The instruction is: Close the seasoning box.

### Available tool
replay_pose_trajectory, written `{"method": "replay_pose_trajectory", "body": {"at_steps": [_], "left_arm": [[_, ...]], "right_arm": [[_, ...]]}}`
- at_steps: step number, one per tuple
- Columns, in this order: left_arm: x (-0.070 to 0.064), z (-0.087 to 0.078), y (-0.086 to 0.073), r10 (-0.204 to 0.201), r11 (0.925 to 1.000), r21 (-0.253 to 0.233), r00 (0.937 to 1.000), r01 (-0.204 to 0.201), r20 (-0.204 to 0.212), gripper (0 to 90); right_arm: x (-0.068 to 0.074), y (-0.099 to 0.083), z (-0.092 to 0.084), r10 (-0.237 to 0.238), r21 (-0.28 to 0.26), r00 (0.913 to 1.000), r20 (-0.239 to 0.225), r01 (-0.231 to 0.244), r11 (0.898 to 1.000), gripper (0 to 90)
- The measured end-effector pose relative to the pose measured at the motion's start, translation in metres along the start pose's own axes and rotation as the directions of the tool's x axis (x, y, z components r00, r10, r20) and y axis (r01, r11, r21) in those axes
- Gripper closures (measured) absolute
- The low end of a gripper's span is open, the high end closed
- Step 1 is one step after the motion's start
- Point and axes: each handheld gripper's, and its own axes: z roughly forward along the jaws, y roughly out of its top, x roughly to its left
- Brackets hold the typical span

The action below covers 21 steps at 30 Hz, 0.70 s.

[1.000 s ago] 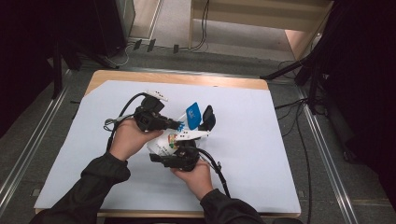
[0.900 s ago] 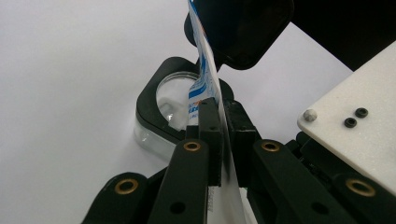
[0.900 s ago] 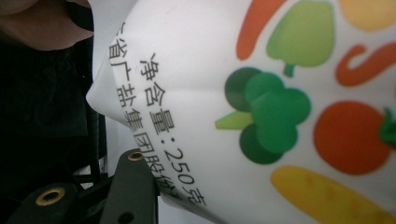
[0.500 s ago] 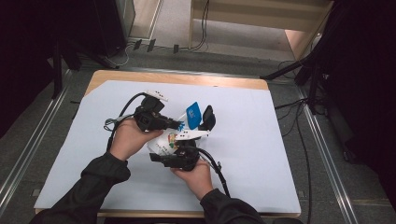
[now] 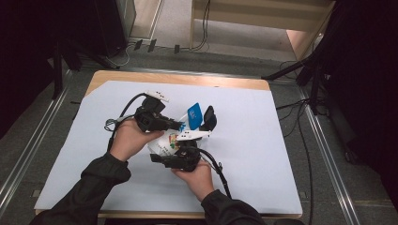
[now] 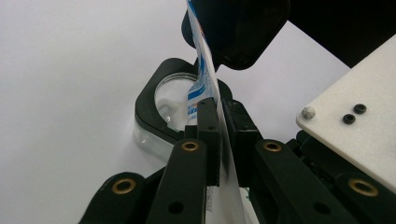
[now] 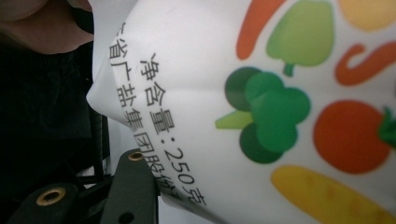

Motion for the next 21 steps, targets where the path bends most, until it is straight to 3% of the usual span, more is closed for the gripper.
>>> {"method": "replay_pose_trajectory", "body": {"at_steps": [21], "left_arm": [[-0.0001, -0.0013, 0.0005, 0.002, 0.9999, -0.011, 1.0, -0.002, -0.007, 87.0]], "right_arm": [[0.0001, 0.0023, 0.0, -0.001, 0.004, 1.0, 0.001, 0.001, 1.0, 58.9]]}}
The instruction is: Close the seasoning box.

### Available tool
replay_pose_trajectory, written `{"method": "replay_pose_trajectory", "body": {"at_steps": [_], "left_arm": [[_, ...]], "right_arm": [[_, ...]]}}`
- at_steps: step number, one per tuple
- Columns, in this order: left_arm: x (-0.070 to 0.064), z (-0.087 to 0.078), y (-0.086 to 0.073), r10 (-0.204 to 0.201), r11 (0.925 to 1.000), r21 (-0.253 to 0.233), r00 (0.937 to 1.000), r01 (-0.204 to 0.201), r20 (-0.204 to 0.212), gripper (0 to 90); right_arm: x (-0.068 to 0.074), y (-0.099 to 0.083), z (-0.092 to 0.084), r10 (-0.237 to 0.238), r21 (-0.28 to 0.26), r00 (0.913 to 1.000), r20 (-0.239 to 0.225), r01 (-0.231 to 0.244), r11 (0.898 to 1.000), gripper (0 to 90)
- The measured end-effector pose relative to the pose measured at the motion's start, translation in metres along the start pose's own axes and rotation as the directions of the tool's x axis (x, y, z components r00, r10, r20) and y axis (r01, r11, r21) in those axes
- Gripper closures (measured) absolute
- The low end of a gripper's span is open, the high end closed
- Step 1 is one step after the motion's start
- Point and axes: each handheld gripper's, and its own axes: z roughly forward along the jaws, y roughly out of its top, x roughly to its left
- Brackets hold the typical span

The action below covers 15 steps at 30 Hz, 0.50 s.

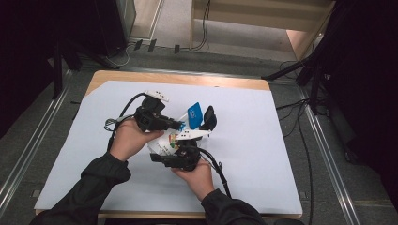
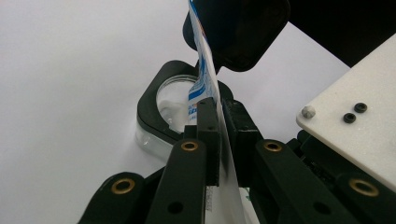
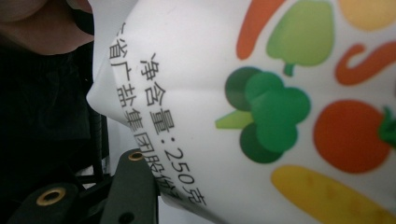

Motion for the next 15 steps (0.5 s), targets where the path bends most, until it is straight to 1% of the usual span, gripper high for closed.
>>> {"method": "replay_pose_trajectory", "body": {"at_steps": [4, 8, 15], "left_arm": [[0.001, -0.0013, 0.0007, -0.002, 1.0, 0.0, 1.0, 0.002, 0.0, 87.0], [0.0026, -0.0013, 0.0003, -0.005, 1.0, -0.003, 1.0, 0.005, -0.004, 87.1], [0.0036, 0.0004, 0.0007, -0.005, 1.0, -0.006, 1.0, 0.005, 0.0, 87.0]], "right_arm": [[0.0, 0.0021, 0.0005, -0.002, 0.0, 1.0, -0.001, 0.002, 1.0, 58.9], [-0.0002, 0.0033, 0.0025, 0.007, -0.002, 1.0, -0.005, -0.007, 1.0, 58.9], [-0.001, 0.0038, 0.0021, 0.014, 0.003, 0.9999, 0.004, -0.014, 1.0, 58.9]]}}
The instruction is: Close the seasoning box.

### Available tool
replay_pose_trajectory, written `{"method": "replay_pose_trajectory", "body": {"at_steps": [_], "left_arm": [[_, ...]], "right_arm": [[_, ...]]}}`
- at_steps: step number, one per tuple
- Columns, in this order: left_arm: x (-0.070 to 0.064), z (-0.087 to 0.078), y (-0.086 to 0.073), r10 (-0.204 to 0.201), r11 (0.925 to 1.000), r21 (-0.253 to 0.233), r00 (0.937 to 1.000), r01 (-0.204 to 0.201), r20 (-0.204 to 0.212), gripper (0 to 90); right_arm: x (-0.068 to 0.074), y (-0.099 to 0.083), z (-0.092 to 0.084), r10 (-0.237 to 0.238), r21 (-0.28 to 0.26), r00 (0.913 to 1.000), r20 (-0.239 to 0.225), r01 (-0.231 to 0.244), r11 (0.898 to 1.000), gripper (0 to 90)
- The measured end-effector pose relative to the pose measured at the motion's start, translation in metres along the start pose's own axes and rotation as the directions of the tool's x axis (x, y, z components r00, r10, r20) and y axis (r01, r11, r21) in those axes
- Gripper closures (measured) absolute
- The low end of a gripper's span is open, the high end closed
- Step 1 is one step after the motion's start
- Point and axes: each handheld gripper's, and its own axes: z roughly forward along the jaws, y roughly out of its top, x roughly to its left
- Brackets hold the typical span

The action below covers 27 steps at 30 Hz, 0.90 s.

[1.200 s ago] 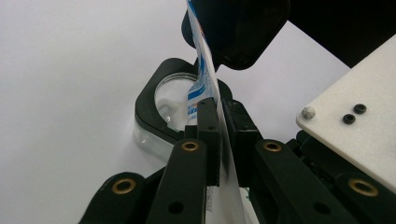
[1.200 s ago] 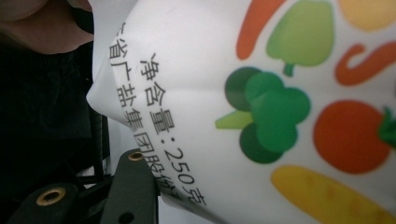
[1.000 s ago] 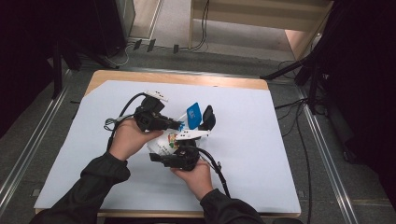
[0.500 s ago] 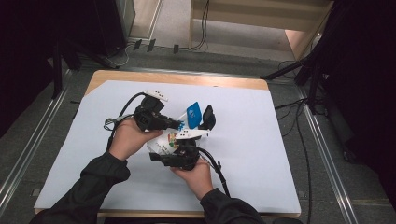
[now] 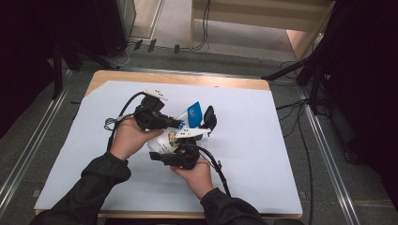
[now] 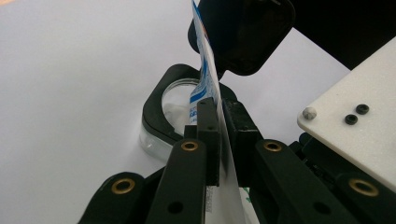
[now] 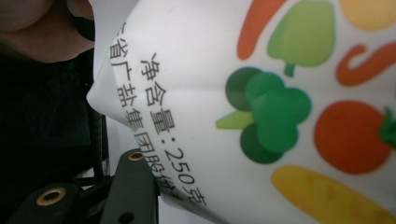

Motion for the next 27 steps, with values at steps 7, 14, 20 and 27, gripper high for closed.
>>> {"method": "replay_pose_trajectory", "body": {"at_steps": [7, 14, 20, 27], "left_arm": [[0.0018, 0.0019, -0.0003, 0.004, 1.0, -0.003, 1.0, -0.004, -0.001, 87.1], [0.0037, 0.0031, -0.0019, -0.005, 0.9999, -0.012, 1.0, 0.005, 0.005, 87.2], [0.0037, 0.0029, -0.0017, -0.009, 0.9998, -0.017, 0.9999, 0.009, 0.006, 87.3], [0.0028, 0.0037, -0.0004, -0.016, 0.9996, -0.021, 0.9998, 0.016, 0.008, 87.2]], "right_arm": [[-0.001, 0.0, 0.0007, 0.003, 0.003, 0.9999, 0.012, -0.003, 1.0, 58.9], [-0.001, 0.0002, 0.002, 0.01, 0.005, 0.9997, 0.023, -0.01, 1.0, 58.9], [-0.0009, 0.001, 0.0013, 0.017, 0.008, 0.9997, 0.018, -0.017, 1.0, 58.9], [-0.0011, 0.0024, -0.0007, 0.031, 0.007, 0.9995, 0.011, -0.031, 1.0, 58.9]]}}
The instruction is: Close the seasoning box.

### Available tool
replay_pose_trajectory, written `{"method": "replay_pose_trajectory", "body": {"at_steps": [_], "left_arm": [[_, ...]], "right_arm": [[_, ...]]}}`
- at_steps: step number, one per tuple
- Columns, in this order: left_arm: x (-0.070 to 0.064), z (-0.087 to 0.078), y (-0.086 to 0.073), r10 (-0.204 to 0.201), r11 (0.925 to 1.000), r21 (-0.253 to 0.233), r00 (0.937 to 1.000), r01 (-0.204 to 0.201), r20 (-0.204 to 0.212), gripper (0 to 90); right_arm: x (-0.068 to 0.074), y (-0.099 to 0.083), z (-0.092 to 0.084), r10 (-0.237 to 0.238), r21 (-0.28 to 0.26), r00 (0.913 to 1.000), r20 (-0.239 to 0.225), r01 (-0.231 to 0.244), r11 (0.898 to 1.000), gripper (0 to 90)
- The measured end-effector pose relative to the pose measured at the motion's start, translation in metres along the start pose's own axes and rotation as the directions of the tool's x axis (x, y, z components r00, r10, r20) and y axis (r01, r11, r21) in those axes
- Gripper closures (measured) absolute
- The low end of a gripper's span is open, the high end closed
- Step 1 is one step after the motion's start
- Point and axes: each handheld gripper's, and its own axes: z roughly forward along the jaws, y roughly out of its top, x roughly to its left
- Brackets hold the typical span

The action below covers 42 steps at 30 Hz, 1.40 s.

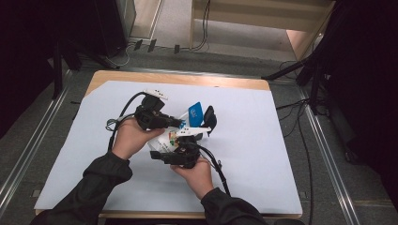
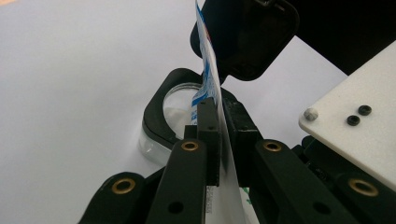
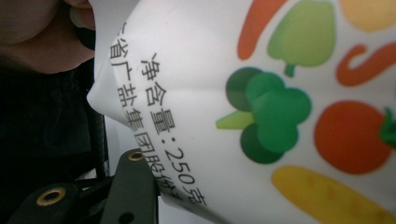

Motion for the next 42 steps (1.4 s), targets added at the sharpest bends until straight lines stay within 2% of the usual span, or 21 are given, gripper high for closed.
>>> {"method": "replay_pose_trajectory", "body": {"at_steps": [25, 31, 42], "left_arm": [[-0.0019, -0.0055, 0.0016, 0.008, 0.9999, 0.009, 0.9999, -0.008, -0.01, 87.8], [-0.0011, -0.0064, 0.0018, 0.003, 0.9999, 0.013, 1.0, -0.003, -0.005, 88.1], [-0.003, -0.0071, 0.0025, 0.0, 0.9999, 0.012, 1.0, 0.0, -0.004, 87.9]], "right_arm": [[0.0018, -0.0015, 0.0008, -0.005, -0.015, 0.9998, -0.021, 0.005, 1.0, 58.7], [0.0017, -0.0025, 0.0012, -0.011, -0.019, 0.9998, -0.017, 0.011, 1.0, 55.0], [0.0014, -0.0031, 0.0007, 0.0, -0.029, 0.9994, -0.035, -0.001, 1.0, 58.3]]}}
